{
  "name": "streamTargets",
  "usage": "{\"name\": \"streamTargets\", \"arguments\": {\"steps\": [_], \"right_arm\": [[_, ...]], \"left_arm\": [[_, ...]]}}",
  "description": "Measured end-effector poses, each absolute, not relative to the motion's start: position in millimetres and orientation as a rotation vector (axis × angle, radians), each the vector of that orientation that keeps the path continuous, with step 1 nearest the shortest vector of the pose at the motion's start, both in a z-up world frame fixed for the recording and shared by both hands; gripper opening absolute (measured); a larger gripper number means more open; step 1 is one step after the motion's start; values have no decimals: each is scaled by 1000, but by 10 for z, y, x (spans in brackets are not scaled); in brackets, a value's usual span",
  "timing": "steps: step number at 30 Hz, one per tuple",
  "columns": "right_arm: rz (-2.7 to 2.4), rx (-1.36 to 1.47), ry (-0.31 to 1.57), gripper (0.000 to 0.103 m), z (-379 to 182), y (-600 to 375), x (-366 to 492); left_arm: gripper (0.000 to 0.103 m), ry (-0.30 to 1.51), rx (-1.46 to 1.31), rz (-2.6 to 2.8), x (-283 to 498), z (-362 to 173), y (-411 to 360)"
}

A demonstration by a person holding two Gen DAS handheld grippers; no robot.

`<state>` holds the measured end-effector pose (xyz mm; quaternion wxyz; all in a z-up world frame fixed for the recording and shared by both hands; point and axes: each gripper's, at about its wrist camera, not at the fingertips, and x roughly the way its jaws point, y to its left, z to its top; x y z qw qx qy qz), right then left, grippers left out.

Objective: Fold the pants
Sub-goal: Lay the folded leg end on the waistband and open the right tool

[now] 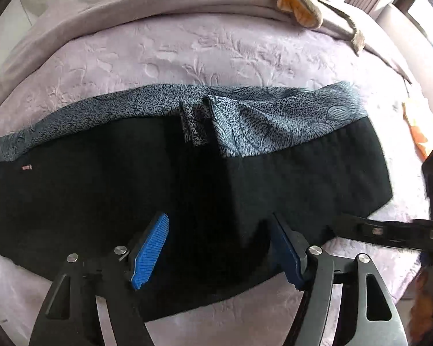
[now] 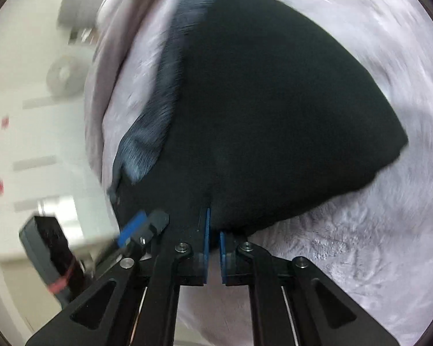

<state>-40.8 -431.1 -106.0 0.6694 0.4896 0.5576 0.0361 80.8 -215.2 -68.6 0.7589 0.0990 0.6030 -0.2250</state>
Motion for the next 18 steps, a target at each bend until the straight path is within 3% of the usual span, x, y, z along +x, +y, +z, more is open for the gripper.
{"name": "streamTargets", "arguments": {"steps": [1,2,3,4,9,18], "right_arm": [[114,1057,1279,25,-987,-4320,-358],[171,995,1287,41,-832,-4341,-344],[219,964,1267,52,-711,-4384,-336],[263,940,1238,54,-584,-4447,-333],[175,910,1083,55,-333,-5234,-168],[244,1165,1185,52,-1344,-5722,485]], "left_arm": [[73,1313,220,-489,807,-642,-2126],[73,1307,223,-485,810,-584,-2100],[73,1293,229,-473,820,-509,-2081],[73,1279,227,-469,833,-443,-2072],[73,1243,218,-480,954,-278,-2274],[73,1275,263,-524,1152,-614,-2969]]}}
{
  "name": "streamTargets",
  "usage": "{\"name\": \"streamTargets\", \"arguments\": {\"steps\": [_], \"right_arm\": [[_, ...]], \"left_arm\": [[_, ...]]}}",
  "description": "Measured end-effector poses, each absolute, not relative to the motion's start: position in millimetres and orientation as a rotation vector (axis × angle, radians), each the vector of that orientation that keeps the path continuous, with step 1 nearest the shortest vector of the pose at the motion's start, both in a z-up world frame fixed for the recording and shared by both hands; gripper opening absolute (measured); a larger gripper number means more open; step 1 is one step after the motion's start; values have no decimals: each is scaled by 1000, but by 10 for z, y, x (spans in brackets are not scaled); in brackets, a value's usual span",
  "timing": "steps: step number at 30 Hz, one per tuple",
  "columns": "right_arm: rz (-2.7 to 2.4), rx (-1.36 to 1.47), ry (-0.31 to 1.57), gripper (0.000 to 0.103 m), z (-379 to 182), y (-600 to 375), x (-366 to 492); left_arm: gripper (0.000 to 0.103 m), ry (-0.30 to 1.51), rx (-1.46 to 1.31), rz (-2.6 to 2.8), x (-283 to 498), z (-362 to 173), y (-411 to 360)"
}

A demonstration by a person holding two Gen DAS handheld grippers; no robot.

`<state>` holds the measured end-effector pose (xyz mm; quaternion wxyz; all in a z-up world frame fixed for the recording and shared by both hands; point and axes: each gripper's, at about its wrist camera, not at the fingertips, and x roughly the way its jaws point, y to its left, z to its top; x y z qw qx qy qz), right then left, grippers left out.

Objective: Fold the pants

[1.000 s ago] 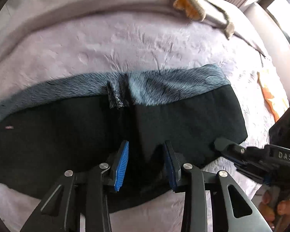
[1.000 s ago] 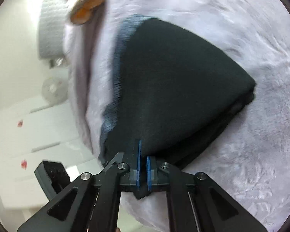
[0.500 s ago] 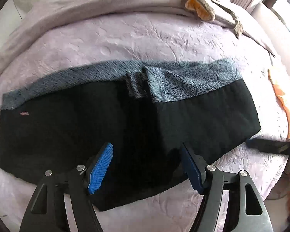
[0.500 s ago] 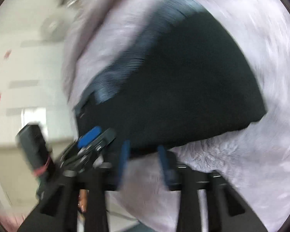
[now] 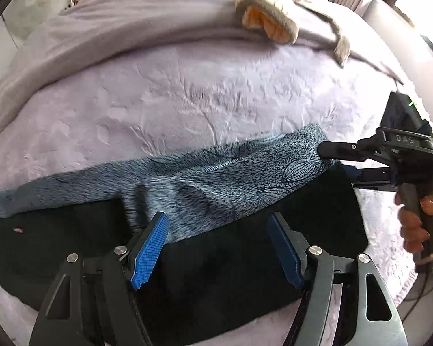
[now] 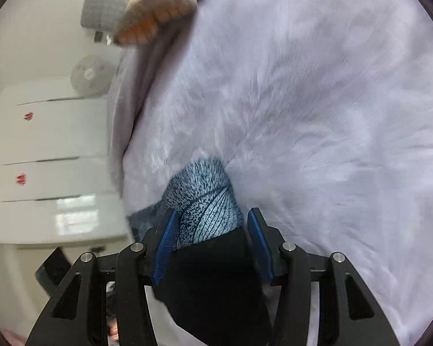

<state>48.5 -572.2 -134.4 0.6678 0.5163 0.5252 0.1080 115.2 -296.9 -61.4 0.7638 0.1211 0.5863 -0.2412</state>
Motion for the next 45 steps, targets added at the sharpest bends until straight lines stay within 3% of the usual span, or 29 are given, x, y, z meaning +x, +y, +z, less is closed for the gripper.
{"name": "streamTargets", "arguments": {"steps": [6,7,9,17,20,26,29,31,33,35,40,45], "right_arm": [[154,931,1247,32,-1031,-5463,577],[70,803,1278,32,-978,-5397,592],[-31,625,1323,31,-1027,-5283,681],[-26,603,1258,38,-679,-5104,454],[73,639,1184,38,-482,-4893,280],[174,544,1339,37,-964,-4134,503],[256,574,1334,39,-871,-3930,551],[277,556,1344,42,-794,-3846,534],[268,501,1367,58,-685,-3775,434],[266,488,1381,67,-590,-3807,293],[211,466,1418,78,-389,-3912,13],[171,445,1441,78,-264,-4147,-245]], "left_arm": [[73,1267,352,-434,1146,-832,-2966],[73,1278,343,-436,1160,-883,-2942],[85,1292,351,-387,1185,-948,-2879],[85,1287,345,-327,1153,-856,-2566],[90,1298,334,-309,1142,-859,-2492],[90,1301,330,-214,1011,-624,-2254],[90,1317,309,-172,918,-457,-2052],[90,1334,313,-148,823,-365,-1953],[90,1344,314,-130,699,-288,-1908],[90,1352,301,-121,627,-232,-1895],[90,1362,238,-107,370,-19,-1858],[90,1355,208,-73,166,99,-1817]]}}
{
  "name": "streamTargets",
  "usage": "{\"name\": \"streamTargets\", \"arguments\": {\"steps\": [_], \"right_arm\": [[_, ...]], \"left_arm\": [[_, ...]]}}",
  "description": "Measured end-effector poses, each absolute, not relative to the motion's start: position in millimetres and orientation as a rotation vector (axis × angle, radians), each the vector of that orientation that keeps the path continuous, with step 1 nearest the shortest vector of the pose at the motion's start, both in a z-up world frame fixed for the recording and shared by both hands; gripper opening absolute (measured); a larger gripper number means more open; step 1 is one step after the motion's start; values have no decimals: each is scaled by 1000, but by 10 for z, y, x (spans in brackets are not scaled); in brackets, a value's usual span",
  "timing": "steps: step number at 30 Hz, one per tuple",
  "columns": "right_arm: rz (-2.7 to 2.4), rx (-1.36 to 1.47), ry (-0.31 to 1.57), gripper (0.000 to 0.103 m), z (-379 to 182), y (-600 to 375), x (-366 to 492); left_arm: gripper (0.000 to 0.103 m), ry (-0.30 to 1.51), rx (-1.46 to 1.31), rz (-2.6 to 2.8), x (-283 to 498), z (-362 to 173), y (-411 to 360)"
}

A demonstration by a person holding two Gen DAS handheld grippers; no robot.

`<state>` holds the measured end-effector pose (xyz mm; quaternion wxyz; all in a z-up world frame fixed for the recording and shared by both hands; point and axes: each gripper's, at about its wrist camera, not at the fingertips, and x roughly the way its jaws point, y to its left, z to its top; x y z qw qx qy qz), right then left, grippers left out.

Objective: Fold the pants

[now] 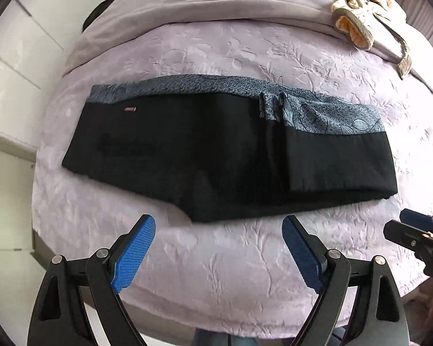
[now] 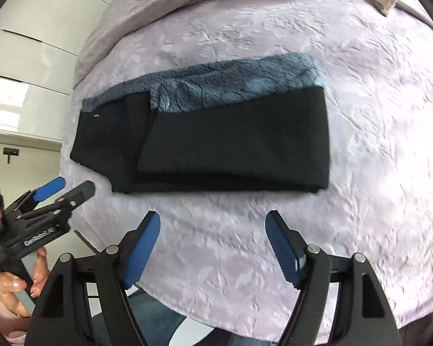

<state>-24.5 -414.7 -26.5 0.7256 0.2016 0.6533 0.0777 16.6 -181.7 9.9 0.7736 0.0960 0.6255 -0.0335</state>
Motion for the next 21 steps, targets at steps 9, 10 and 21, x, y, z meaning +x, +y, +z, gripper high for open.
{"name": "streamTargets", "arguments": {"steps": [9,10,21], "right_arm": [[199,429,1456,79,-304,-4055,-361],[189,429,1448,79,-285,-4037,-351],[34,506,1401,79,-318,-3518,-298]], "left_arm": [[90,1347,162,-13,-48,175,-1552],[90,1344,162,-15,-37,176,-1520],[90,1338,224,-133,311,43,-852]]}}
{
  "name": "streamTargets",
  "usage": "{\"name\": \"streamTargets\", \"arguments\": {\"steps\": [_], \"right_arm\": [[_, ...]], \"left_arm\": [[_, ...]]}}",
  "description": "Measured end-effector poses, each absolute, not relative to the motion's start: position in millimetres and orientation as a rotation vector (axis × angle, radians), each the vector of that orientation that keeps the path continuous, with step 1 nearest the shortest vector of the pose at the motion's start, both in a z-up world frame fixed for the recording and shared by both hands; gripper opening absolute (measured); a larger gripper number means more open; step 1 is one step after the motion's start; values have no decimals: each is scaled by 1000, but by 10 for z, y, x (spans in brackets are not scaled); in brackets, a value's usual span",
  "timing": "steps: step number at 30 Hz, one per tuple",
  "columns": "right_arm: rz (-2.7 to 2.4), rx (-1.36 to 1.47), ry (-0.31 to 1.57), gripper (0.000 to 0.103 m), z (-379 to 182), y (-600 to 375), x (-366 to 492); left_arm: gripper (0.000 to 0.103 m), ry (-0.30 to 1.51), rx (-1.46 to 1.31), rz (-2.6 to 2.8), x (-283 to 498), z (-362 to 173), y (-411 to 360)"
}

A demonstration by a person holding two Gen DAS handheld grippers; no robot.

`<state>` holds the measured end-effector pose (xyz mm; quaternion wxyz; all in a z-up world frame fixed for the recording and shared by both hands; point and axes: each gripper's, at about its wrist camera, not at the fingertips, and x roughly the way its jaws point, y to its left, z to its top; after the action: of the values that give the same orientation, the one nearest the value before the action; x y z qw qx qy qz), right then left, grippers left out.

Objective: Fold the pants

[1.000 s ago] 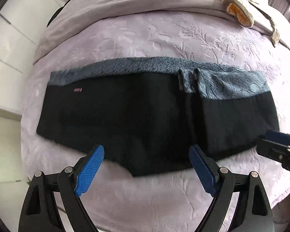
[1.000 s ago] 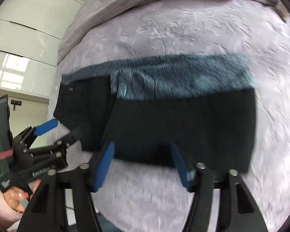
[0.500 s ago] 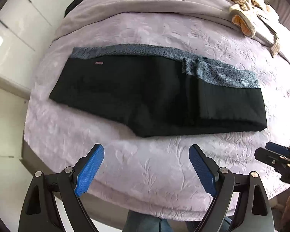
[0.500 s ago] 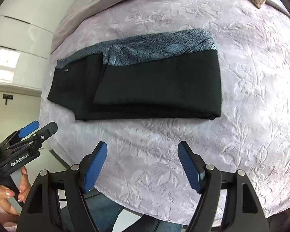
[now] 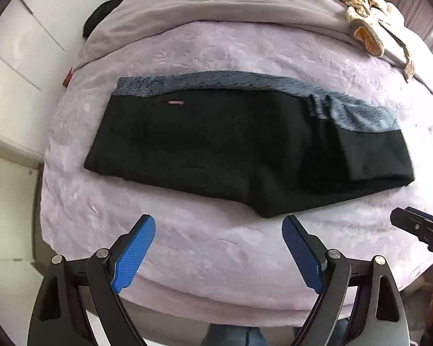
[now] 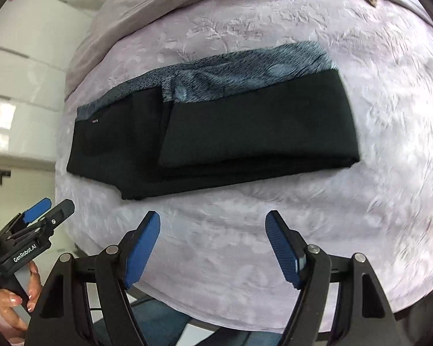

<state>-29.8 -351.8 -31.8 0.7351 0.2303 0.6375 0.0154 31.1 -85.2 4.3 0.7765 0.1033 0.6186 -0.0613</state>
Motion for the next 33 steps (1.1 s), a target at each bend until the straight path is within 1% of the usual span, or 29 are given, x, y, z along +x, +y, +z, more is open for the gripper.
{"name": "streamTargets", "arguments": {"steps": [4,8,16,24,33], "right_arm": [[12,536,1402,79,-346,-3105,-272],[24,489,1426,79,-383,-2650,-129],[26,411,1443,79,-341,-2087,165],[35,321,1500,79,-332,-1738,259],[48,253,1540,79,-367,-1722,329]], "left_arm": [[90,1349,216,-150,424,-43,-524],[90,1367,163,-148,533,-130,-176],[90,1394,103,-131,680,-384,309],[90,1415,55,-141,758,-564,460],[90,1389,-23,-111,918,-551,531]]}}
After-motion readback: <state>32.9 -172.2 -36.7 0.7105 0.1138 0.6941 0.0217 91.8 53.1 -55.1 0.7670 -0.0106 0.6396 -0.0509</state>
